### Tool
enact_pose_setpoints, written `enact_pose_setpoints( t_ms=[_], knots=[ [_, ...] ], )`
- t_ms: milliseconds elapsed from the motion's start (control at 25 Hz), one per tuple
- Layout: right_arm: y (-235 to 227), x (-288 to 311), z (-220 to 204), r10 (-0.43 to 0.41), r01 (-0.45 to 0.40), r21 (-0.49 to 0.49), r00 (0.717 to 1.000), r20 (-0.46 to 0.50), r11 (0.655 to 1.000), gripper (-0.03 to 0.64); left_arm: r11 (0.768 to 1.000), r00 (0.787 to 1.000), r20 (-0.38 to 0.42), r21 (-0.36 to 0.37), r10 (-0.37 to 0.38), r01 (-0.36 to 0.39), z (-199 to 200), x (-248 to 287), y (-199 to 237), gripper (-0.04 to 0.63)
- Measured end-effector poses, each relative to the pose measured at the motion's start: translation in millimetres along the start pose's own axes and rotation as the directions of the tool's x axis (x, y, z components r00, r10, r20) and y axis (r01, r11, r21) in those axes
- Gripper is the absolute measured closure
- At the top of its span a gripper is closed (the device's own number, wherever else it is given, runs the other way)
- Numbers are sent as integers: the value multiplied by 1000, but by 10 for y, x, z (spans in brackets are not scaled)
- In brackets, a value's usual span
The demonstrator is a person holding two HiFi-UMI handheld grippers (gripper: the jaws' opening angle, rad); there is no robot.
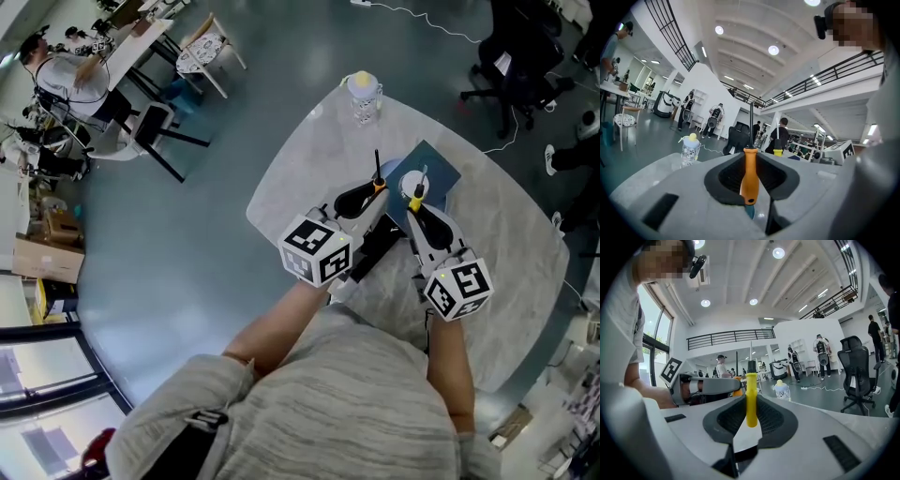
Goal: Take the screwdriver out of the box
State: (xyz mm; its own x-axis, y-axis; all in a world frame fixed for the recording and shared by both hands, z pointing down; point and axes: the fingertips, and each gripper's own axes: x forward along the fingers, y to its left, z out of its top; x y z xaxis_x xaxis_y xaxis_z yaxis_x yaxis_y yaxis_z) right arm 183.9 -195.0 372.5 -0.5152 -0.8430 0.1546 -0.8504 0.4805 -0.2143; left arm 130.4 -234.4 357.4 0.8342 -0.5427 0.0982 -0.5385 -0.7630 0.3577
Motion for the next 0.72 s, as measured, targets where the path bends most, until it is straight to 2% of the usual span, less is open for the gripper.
enact_pose_setpoints(
  t_ms=[360,720],
  knots=[
    [-41,-184,136,-6,8,-34,999,51,999,552,995,993,74,-35,-96,99,-26,42,-180,514],
    [-75,-237,140,-13,14,-29,999,43,999,552,982,985,92,-104,-149,158,-103,86,-330,514]
  ],
)
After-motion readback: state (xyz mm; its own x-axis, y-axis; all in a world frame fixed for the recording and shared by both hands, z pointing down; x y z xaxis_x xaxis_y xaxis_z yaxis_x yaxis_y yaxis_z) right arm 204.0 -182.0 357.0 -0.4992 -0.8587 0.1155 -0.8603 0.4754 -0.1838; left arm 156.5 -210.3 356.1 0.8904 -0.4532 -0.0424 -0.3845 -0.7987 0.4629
